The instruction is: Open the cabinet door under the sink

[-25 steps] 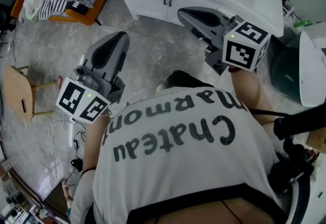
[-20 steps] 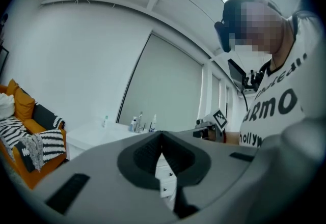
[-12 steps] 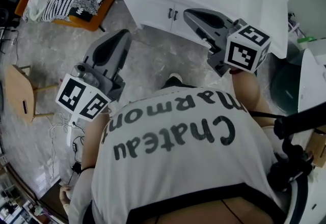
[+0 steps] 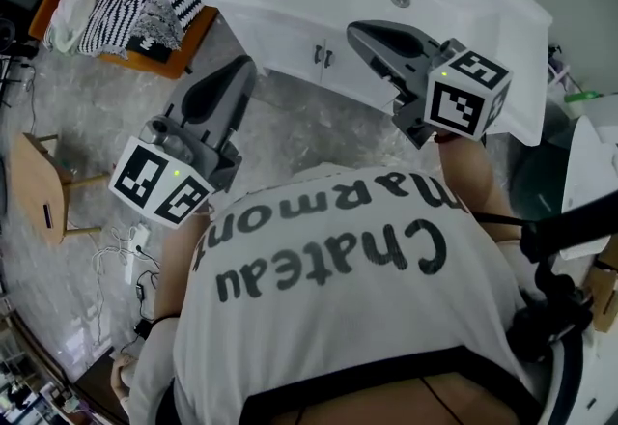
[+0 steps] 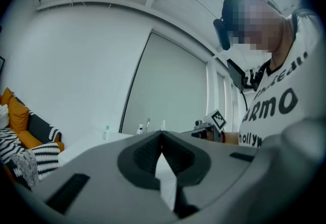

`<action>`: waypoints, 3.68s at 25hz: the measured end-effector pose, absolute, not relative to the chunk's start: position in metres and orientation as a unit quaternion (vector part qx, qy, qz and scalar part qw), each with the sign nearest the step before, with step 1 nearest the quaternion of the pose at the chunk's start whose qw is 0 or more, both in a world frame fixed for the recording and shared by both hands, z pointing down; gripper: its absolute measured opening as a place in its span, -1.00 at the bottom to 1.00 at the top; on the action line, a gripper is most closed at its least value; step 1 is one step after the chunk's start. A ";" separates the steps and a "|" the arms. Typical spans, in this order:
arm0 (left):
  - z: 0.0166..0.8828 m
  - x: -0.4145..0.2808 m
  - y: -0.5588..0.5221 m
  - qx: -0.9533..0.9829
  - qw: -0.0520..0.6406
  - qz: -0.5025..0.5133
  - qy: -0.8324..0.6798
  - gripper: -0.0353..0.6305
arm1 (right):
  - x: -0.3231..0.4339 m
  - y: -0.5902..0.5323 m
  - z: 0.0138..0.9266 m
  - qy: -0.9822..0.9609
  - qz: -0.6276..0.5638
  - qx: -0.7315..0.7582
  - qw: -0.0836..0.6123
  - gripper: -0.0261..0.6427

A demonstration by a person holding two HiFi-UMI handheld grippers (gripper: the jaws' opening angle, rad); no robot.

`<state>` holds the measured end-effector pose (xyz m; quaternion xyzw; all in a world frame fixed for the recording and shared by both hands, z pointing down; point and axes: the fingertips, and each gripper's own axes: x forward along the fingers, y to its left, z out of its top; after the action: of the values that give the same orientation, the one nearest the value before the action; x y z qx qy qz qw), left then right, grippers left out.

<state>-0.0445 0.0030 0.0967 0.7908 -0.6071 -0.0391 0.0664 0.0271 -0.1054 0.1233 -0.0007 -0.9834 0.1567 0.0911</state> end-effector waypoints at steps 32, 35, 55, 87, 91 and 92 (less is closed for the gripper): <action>0.110 -0.098 -0.074 0.892 0.108 -0.004 -0.440 -0.88 | 0.013 -0.154 0.137 -0.960 0.201 0.188 0.062 -0.89; 0.115 -0.092 -0.076 0.907 0.100 0.015 -0.408 -0.88 | 0.020 -0.151 0.142 -0.952 0.208 0.217 0.053 -0.89; 0.300 -0.117 -0.070 0.940 0.201 0.080 -0.265 -0.88 | -0.019 -0.093 0.341 -0.873 0.323 0.333 0.151 -0.89; 0.567 -0.089 -0.166 0.928 0.144 0.070 -0.336 -0.87 | -0.043 -0.191 0.573 -0.925 0.228 0.296 0.071 -0.70; 0.570 -0.085 -0.183 0.924 0.147 0.068 -0.347 -0.49 | -0.048 -0.196 0.573 -0.934 0.197 0.287 0.083 -0.53; 0.571 -0.085 -0.186 0.923 0.149 0.067 -0.348 -0.47 | -0.049 -0.197 0.572 -0.935 0.194 0.285 0.084 -0.53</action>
<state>-0.0846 -0.1864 0.5709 0.9233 -0.3477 0.0670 0.1486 -0.0488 -0.1966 0.5724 0.2847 -0.9350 0.1938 0.0843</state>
